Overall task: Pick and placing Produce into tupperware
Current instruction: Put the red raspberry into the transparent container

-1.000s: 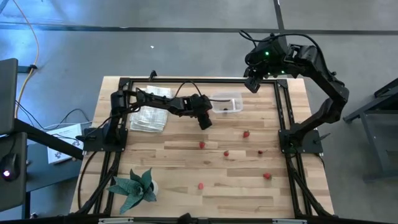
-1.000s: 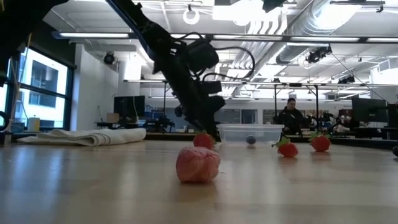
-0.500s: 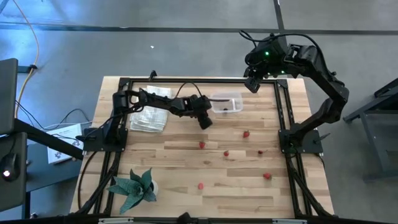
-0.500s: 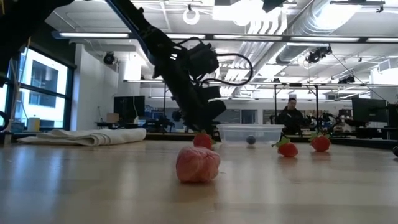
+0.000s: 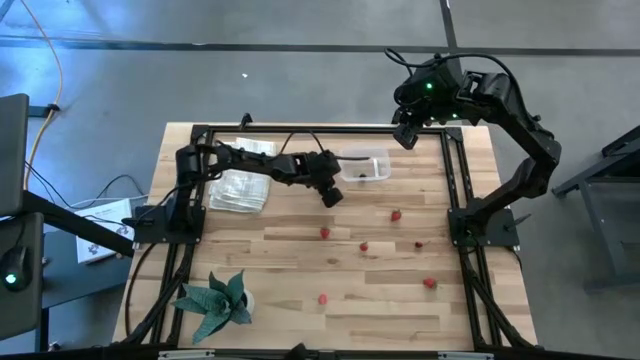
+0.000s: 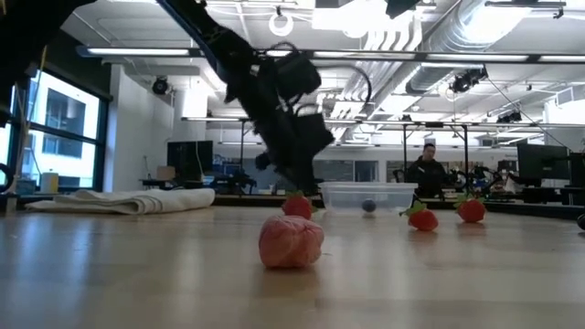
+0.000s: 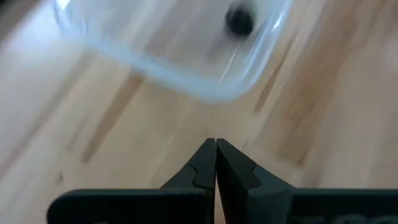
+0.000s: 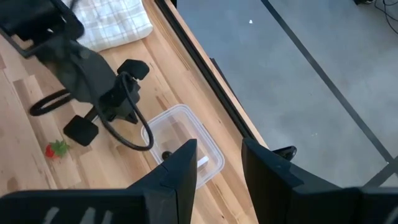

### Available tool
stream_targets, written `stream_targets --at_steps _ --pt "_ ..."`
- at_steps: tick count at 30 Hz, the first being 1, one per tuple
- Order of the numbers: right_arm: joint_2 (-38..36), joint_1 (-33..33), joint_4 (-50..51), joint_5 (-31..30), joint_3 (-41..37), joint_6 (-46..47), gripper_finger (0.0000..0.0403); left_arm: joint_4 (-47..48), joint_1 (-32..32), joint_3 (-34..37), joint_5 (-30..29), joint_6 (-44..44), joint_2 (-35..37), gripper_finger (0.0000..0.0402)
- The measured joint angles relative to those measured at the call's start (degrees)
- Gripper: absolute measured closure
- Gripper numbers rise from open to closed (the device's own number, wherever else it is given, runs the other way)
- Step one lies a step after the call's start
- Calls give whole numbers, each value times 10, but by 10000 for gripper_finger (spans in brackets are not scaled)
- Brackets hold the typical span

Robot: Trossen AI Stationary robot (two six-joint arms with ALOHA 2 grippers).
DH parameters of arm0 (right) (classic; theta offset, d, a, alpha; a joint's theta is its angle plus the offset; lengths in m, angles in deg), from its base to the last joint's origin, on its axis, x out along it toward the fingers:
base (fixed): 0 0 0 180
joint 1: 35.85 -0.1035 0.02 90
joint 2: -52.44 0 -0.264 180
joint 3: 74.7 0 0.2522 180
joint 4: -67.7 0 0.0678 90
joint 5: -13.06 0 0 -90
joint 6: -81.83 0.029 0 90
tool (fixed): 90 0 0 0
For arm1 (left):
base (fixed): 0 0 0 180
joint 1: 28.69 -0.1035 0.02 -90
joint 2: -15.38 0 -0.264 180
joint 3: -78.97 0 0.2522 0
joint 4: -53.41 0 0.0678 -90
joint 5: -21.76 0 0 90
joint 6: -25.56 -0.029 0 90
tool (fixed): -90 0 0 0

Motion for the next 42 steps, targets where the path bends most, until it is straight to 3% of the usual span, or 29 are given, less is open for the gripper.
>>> stream_targets --at_steps 6,12,18,25,29,34,42 --pt "0 0 0 0 0 0 284 23 0 -57 0 -34 30 401" --pt "0 0 2 0 0 0 284 174 0 -107 10 -81 30 397" --pt "0 0 5 0 0 0 284 266 -4 -106 13 -76 29 345" --pt "0 0 9 0 0 0 284 230 -4 -106 18 -74 26 233" --pt "0 0 9 0 0 0 284 227 -4 -107 23 -67 7 189" --pt "0 0 9 0 0 1 284 231 -4 -105 31 -55 -33 175" --pt "0 0 13 0 0 2 284 218 -4 -106 11 -51 -55 189"
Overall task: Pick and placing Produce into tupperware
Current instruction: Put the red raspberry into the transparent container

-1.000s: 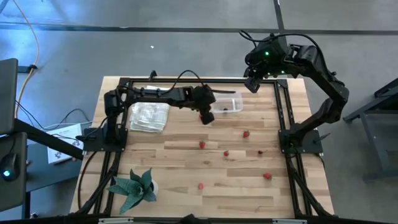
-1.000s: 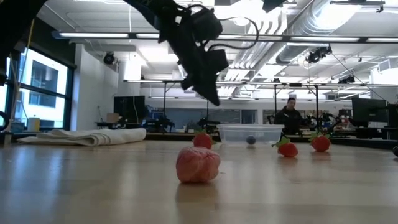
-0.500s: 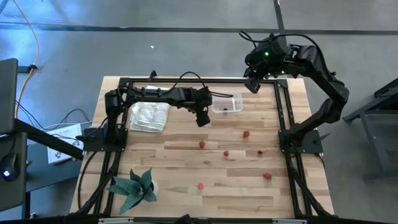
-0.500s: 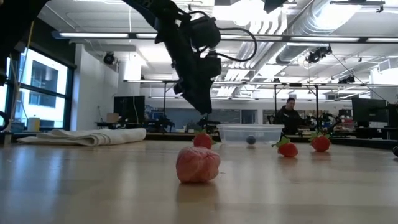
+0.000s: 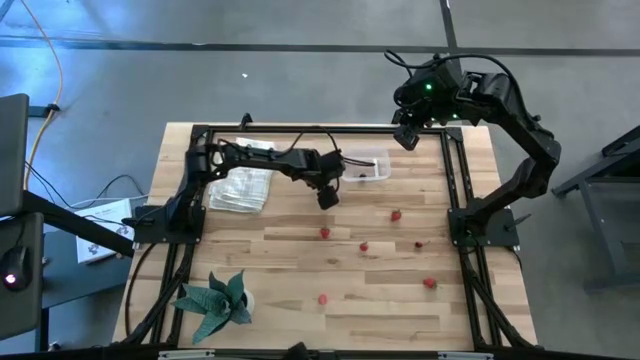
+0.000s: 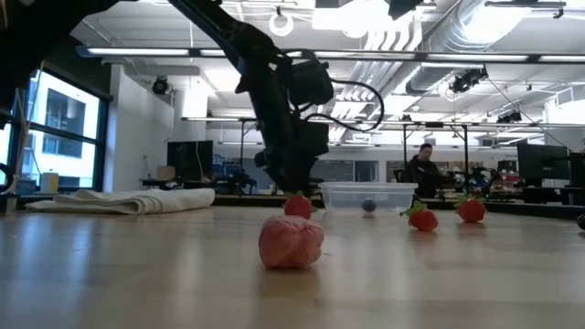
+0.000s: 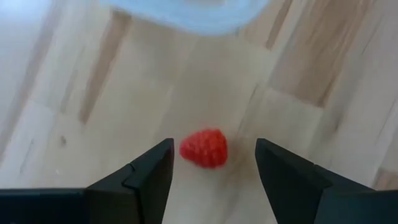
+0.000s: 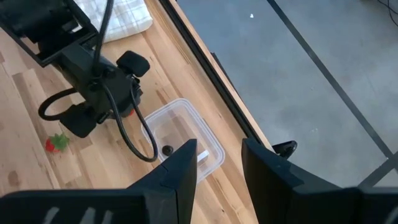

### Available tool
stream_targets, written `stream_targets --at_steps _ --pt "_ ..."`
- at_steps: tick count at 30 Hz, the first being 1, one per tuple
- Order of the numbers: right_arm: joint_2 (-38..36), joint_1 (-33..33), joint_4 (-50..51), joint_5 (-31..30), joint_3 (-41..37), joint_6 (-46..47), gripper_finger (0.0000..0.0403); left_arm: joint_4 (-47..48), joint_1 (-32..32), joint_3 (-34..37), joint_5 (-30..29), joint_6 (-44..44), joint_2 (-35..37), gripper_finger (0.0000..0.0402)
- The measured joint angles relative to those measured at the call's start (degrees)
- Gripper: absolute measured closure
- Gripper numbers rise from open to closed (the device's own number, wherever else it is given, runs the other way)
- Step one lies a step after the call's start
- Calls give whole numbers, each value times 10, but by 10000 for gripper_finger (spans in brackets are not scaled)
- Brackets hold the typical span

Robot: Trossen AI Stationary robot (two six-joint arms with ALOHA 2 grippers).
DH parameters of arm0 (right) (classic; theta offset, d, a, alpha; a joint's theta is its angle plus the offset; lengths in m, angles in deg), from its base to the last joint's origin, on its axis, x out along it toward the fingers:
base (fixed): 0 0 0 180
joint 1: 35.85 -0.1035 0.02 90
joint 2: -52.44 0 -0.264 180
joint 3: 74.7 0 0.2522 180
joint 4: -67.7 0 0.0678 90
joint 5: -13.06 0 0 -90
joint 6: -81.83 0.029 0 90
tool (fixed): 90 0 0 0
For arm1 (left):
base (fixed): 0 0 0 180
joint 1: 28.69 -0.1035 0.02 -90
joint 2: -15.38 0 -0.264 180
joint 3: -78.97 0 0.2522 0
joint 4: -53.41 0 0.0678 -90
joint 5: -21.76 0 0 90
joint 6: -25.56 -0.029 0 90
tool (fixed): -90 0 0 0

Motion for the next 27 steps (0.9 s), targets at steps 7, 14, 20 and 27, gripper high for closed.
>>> stream_targets --at_steps 7,14,20,27 --pt "0 0 0 0 0 1 284 -34 0 0 -24 5 -10 192" --pt "0 0 1 0 0 3 284 -12 -7 0 -24 6 -10 215" --pt "0 0 1 0 0 3 284 -6 -8 0 -24 5 -9 308" --pt "0 0 1 0 0 4 284 1 -7 1 -16 5 -11 398"
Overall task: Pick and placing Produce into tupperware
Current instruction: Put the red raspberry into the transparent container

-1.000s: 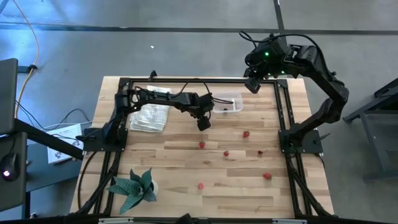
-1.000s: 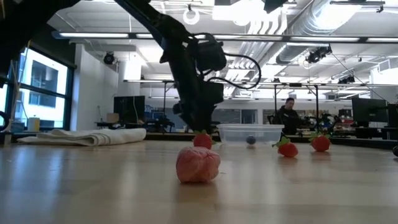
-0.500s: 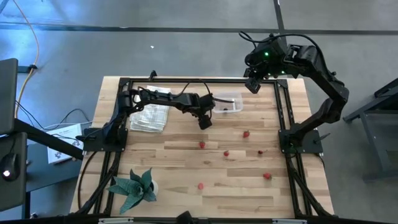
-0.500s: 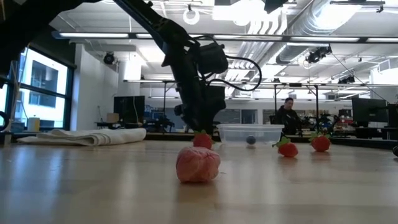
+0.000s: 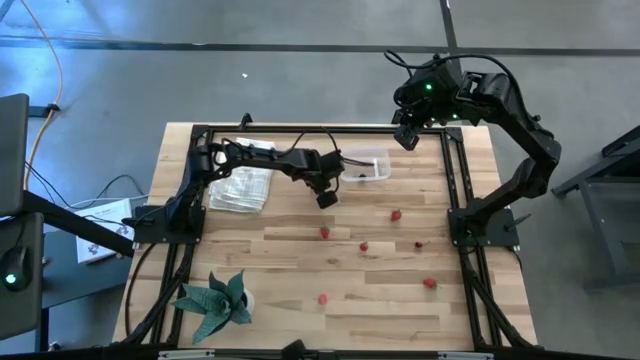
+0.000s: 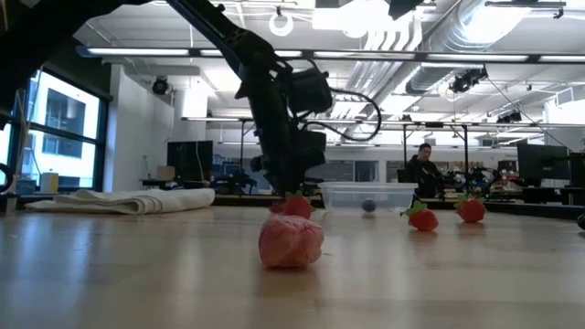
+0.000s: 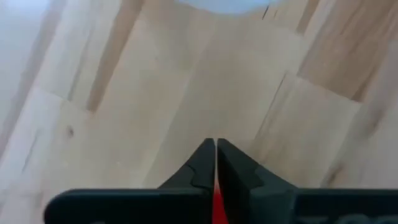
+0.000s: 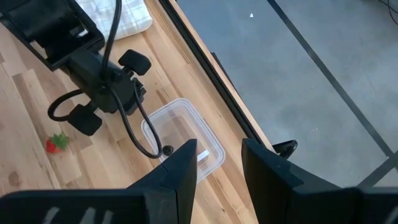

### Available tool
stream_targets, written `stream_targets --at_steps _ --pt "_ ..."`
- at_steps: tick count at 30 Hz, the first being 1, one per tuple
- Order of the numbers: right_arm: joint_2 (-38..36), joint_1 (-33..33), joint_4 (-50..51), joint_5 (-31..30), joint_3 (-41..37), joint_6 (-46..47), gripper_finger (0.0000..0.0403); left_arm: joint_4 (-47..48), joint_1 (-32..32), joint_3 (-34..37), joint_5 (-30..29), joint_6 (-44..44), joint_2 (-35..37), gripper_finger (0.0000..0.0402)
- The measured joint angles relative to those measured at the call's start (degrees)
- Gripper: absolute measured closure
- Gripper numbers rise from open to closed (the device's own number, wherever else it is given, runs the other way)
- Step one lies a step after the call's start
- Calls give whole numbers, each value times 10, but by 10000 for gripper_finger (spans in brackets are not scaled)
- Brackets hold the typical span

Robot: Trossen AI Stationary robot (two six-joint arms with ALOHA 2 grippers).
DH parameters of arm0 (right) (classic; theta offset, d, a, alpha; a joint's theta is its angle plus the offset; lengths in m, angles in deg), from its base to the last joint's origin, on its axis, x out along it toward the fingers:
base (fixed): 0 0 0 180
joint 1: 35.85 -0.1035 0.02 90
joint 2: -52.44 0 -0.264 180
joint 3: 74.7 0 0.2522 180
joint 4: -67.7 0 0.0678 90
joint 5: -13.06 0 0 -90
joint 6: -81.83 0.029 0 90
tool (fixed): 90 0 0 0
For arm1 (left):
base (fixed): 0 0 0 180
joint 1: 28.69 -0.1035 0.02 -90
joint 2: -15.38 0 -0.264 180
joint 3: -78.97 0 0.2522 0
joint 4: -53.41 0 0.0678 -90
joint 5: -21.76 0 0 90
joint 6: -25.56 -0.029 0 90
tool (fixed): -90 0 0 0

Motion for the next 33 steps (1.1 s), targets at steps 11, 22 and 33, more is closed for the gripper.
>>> stream_targets --at_steps 11,22,33 --pt "0 0 2 0 0 0 284 8 0 -3 -1 15 9 379" --pt "0 0 1 0 0 -1 284 188 -8 -85 4 87 17 255" --pt "0 0 -3 0 0 5 284 245 -11 -85 6 118 12 176"
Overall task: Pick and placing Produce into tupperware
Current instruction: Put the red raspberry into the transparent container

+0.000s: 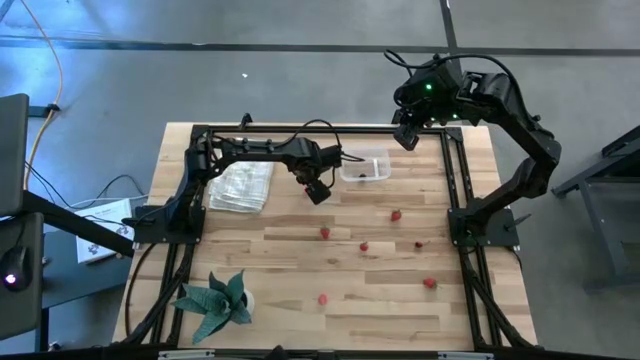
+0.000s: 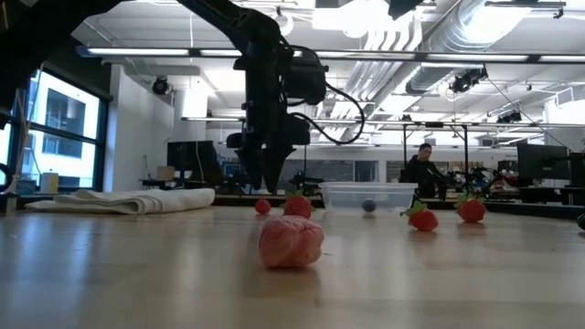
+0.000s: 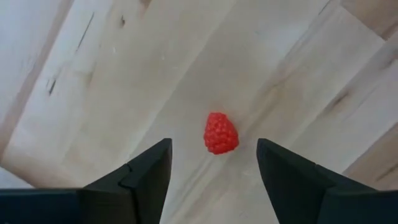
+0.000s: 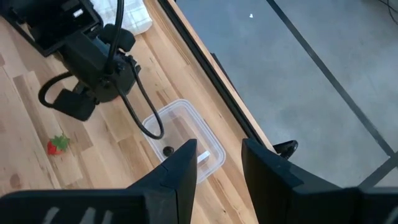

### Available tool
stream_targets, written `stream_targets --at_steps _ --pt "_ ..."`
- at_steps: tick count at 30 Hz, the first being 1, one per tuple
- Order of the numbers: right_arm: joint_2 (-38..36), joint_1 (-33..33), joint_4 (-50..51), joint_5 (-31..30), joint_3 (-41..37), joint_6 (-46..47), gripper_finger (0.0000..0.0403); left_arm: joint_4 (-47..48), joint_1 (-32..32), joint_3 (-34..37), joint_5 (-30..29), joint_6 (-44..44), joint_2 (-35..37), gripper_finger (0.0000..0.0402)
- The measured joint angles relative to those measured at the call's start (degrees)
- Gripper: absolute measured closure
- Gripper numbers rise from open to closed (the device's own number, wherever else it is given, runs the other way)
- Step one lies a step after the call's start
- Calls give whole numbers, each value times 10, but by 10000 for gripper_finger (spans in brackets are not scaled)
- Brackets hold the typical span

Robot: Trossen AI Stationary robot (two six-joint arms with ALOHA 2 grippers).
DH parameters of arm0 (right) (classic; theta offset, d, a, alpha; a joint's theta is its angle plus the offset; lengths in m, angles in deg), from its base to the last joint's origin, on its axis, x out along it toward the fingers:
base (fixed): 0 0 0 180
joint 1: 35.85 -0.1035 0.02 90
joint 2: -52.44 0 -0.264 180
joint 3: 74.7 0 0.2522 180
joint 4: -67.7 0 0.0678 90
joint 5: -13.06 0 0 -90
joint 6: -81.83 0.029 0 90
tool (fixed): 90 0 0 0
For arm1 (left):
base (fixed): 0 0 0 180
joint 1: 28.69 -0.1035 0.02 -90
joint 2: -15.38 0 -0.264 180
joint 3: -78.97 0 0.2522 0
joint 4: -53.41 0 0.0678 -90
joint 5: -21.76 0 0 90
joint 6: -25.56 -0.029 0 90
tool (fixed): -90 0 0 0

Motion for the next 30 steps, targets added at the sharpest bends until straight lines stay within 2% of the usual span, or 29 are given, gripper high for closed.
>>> stream_targets --at_steps 10,18,30 --pt "0 0 -2 0 0 22 284 -3 0 0 -2 2 -6 191" --pt "0 0 -2 0 0 30 284 3 0 0 12 -2 -47 192" --pt "0 0 -2 0 0 27 284 -23 0 -1 19 -2 -53 192"
